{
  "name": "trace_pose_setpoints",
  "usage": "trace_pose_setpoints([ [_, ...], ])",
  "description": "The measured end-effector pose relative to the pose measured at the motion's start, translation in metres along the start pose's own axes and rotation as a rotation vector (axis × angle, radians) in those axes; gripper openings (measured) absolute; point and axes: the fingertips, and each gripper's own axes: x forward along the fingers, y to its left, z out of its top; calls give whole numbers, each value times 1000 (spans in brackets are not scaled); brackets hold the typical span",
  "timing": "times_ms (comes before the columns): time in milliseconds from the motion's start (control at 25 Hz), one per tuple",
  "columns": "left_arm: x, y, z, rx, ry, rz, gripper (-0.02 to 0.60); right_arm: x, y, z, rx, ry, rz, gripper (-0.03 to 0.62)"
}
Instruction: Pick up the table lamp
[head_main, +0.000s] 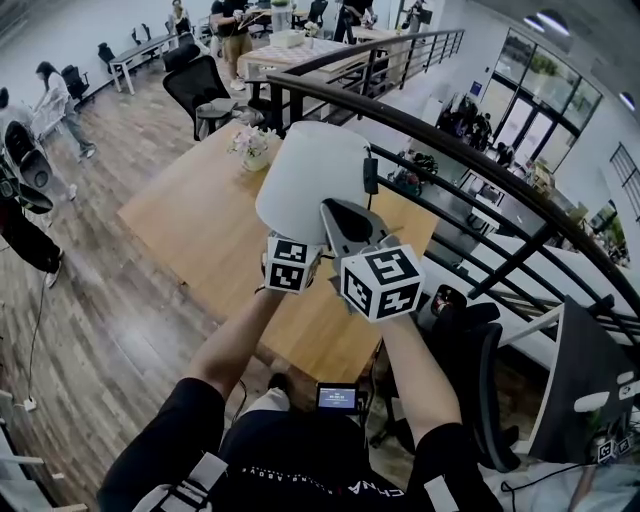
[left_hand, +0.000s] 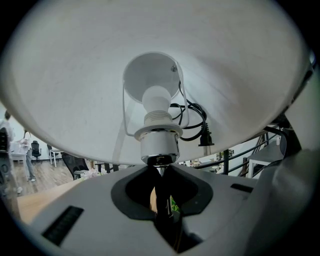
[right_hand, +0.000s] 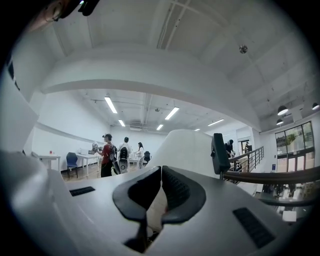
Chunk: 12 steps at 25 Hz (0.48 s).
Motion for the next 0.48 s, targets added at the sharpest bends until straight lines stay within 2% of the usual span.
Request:
trace_pose_setpoints([
  [200, -27, -12, 1, 13, 11, 19, 75, -24, 18, 2, 14, -14, 35, 32],
  [480, -78, -17, -6, -14, 33, 54, 75, -47, 61, 3, 13, -10, 79, 32],
])
